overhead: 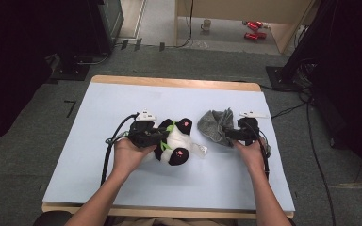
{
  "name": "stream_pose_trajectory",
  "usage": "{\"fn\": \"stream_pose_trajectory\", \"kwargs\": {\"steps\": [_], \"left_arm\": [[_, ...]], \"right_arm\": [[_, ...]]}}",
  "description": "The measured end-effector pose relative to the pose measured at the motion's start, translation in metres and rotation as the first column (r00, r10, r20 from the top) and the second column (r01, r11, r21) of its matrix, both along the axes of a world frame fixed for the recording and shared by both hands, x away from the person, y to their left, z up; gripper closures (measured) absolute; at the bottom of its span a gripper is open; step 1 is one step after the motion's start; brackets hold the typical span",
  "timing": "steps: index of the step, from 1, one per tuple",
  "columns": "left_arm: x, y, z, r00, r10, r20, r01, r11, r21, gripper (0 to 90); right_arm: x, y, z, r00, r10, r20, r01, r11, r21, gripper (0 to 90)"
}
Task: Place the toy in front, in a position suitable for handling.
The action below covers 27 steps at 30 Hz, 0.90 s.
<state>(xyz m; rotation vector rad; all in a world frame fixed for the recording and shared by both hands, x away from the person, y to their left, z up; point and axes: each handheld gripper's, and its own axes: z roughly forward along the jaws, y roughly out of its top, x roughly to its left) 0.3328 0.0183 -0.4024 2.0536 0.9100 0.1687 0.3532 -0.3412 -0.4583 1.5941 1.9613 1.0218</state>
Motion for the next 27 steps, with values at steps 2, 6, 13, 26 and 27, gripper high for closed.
{"fn": "stream_pose_trajectory", "kwargs": {"steps": [2,6,13,26,27], "left_arm": [[0.000,0.001,0.000,1.0000,-0.004,-0.001,0.004,1.0000,-0.003,77.4],[0.001,0.003,-0.002,0.9999,-0.008,-0.011,0.008,0.9996,-0.028,76.1],[0.002,0.008,-0.001,0.9994,-0.023,-0.025,0.021,0.9983,-0.054,67.8],[0.000,0.033,0.016,0.9988,-0.023,0.044,0.028,0.9923,-0.121,40.1],[0.000,0.039,0.017,0.9981,-0.018,0.059,0.025,0.9932,-0.113,40.0]], "right_arm": [[0.004,0.005,-0.001,1.0000,0.001,-0.010,-0.001,1.0000,0.000,24.4],[0.012,0.019,-0.003,0.9999,-0.012,-0.011,0.012,0.9998,-0.015,21.9],[0.019,0.034,-0.013,0.9991,-0.009,-0.040,0.006,0.9960,-0.089,19.0],[0.023,0.029,-0.032,0.9954,-0.017,-0.094,0.008,0.9948,-0.101,19.0],[0.023,0.030,-0.033,0.9960,-0.015,-0.087,0.006,0.9945,-0.104,20.5]]}}
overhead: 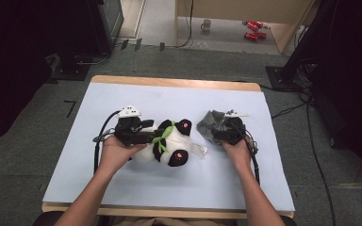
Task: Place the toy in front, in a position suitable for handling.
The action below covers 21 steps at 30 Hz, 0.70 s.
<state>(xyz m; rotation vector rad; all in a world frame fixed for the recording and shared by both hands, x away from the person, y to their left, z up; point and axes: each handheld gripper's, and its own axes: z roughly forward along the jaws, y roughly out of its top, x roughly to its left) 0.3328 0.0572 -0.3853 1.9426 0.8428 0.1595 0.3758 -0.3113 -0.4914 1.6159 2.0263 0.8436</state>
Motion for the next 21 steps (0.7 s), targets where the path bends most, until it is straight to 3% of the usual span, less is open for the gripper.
{"fn": "stream_pose_trajectory", "kwargs": {"steps": [7,10,11,13,18,21], "left_arm": [[-0.001,0.018,0.005,0.9995,0.007,0.031,-0.007,1.0000,-0.006,37.7],[0.000,0.029,0.006,0.9989,0.016,0.044,-0.016,0.9999,-0.004,36.5],[0.000,0.034,0.006,0.9985,0.022,0.049,-0.022,0.9997,-0.002,36.5],[0.002,0.047,0.008,0.9978,0.041,0.052,-0.040,0.9992,-0.007,36.1],[0.002,0.062,0.007,0.9952,0.055,0.081,-0.055,0.9985,0.002,35.7],[0.004,0.073,0.002,0.9936,0.075,0.085,-0.075,0.9972,-0.003,35.5]], "right_arm": [[-0.005,0.001,-0.002,0.9995,0.013,0.027,-0.013,0.9999,0.003,31.1],[-0.007,0.002,-0.001,0.9994,0.021,0.028,-0.021,0.9997,0.011,42.1],[-0.008,0.003,0.000,0.9993,0.027,0.024,-0.027,0.9995,0.015,51.6],[-0.009,0.003,0.001,0.9991,0.036,0.020,-0.036,0.9991,0.021,60.9],[-0.008,0.001,0.004,0.9996,0.025,-0.011,-0.025,0.9982,0.055,74.2],[-0.007,-0.002,0.006,0.9993,0.021,-0.030,-0.019,0.9967,0.078,76.7]]}}
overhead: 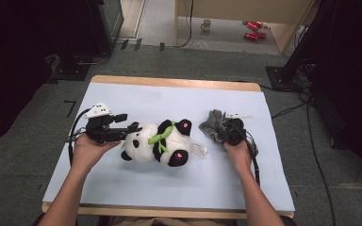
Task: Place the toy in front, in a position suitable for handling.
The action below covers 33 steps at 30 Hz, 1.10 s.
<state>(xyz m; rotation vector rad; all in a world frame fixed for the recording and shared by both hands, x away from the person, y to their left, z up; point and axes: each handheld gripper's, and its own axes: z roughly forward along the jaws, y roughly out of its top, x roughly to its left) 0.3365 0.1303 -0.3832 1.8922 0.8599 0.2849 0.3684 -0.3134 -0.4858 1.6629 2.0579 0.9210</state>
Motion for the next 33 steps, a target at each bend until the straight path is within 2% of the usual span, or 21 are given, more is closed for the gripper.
{"fn": "stream_pose_trajectory", "kwargs": {"steps": [2,7,9,10,11,15,17,18,22,25,28,33], "left_arm": [[0.001,0.007,-0.004,1.0000,0.007,-0.006,-0.007,0.9999,-0.011,35.2],[0.002,0.017,-0.011,0.9999,-0.002,-0.011,0.002,1.0000,0.004,34.8],[0.001,0.020,-0.015,0.9999,-0.015,0.008,0.015,0.9995,0.028,34.8],[0.001,0.020,-0.015,0.9999,-0.015,0.008,0.015,0.9995,0.028,34.8],[0.000,0.020,-0.016,0.9998,-0.020,0.008,0.020,0.9995,0.026,34.7],[-0.001,0.022,-0.022,0.9992,-0.040,0.002,0.040,0.9990,0.017,34.7],[-0.002,0.024,-0.026,0.9989,-0.046,-0.011,0.046,0.9989,-0.005,34.7],[-0.003,0.024,-0.029,0.9986,-0.051,-0.016,0.051,0.9987,-0.008,34.8],[-0.006,0.026,-0.035,0.9981,-0.057,-0.024,0.057,0.9984,0.002,34.8],[-0.007,0.027,-0.041,0.9965,-0.074,-0.039,0.074,0.9972,0.012,34.8],[-0.008,0.029,-0.047,0.9938,-0.097,-0.056,0.096,0.9953,-0.008,34.9],[-0.010,0.028,-0.055,0.9898,-0.128,-0.062,0.131,0.9908,0.036,34.9]], "right_arm": [[0.000,-0.003,0.003,0.9997,0.000,-0.023,0.001,1.0000,0.009,78.0],[-0.001,-0.009,0.010,0.9993,-0.010,-0.037,0.011,0.9993,0.036,78.4],[-0.003,-0.016,0.016,0.9994,-0.024,-0.026,0.026,0.9967,0.077,78.4],[-0.003,-0.016,0.016,0.9994,-0.024,-0.026,0.026,0.9967,0.077,78.4],[-0.005,-0.019,0.021,0.9997,-0.022,-0.008,0.023,0.9937,0.110,78.4],[-0.009,-0.020,0.028,0.9997,-0.011,0.024,0.007,0.9908,0.135,78.3],[-0.009,-0.019,0.033,0.9999,-0.010,0.010,0.009,0.9906,0.136,78.0],[-0.011,-0.018,0.038,0.9996,-0.005,0.029,0.001,0.9909,0.135,77.6],[-0.012,-0.017,0.042,0.9995,-0.013,0.028,0.008,0.9878,0.156,77.7],[-0.013,-0.016,0.047,0.9993,0.001,0.038,-0.007,0.9876,0.157,77.8],[-0.014,-0.012,0.054,0.9988,0.025,0.041,-0.031,0.9879,0.152,77.8],[-0.018,-0.006,0.065,0.9958,0.059,0.070,-0.068,0.9873,0.144,77.9]]}}
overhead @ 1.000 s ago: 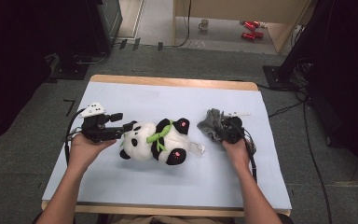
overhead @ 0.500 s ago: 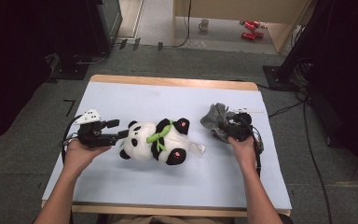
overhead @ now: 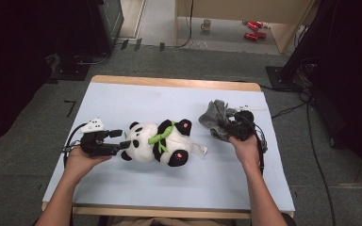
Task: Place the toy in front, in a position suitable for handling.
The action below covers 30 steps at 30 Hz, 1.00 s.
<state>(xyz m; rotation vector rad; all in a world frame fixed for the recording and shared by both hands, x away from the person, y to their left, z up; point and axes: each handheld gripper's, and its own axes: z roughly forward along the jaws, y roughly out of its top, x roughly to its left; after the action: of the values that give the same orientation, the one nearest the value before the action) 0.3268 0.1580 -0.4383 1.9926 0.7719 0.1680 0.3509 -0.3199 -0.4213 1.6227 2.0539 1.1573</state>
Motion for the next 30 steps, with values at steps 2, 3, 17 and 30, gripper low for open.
{"fn": "stream_pose_trajectory", "kwargs": {"steps": [2,3,17,30], "left_arm": [[0.000,0.001,-0.003,0.9999,-0.011,-0.011,0.011,0.9999,0.004,34.9],[0.000,0.001,-0.007,0.9996,-0.015,-0.023,0.015,0.9999,-0.002,34.9],[0.006,-0.005,-0.026,0.9934,-0.058,-0.099,0.052,0.9966,-0.064,63.7],[-0.008,-0.040,0.010,0.9969,0.002,0.079,0.000,0.9993,-0.036,80.3]], "right_arm": [[-0.002,0.002,0.004,0.9999,0.008,0.008,-0.008,1.0000,0.005,77.8],[-0.002,0.002,0.006,0.9999,0.012,0.012,-0.012,0.9999,0.004,77.8],[-0.006,0.010,0.022,0.9988,0.042,0.025,-0.043,0.9986,0.030,77.7],[-0.012,0.047,0.073,0.9806,0.159,0.115,-0.169,0.9818,0.086,77.8]]}}
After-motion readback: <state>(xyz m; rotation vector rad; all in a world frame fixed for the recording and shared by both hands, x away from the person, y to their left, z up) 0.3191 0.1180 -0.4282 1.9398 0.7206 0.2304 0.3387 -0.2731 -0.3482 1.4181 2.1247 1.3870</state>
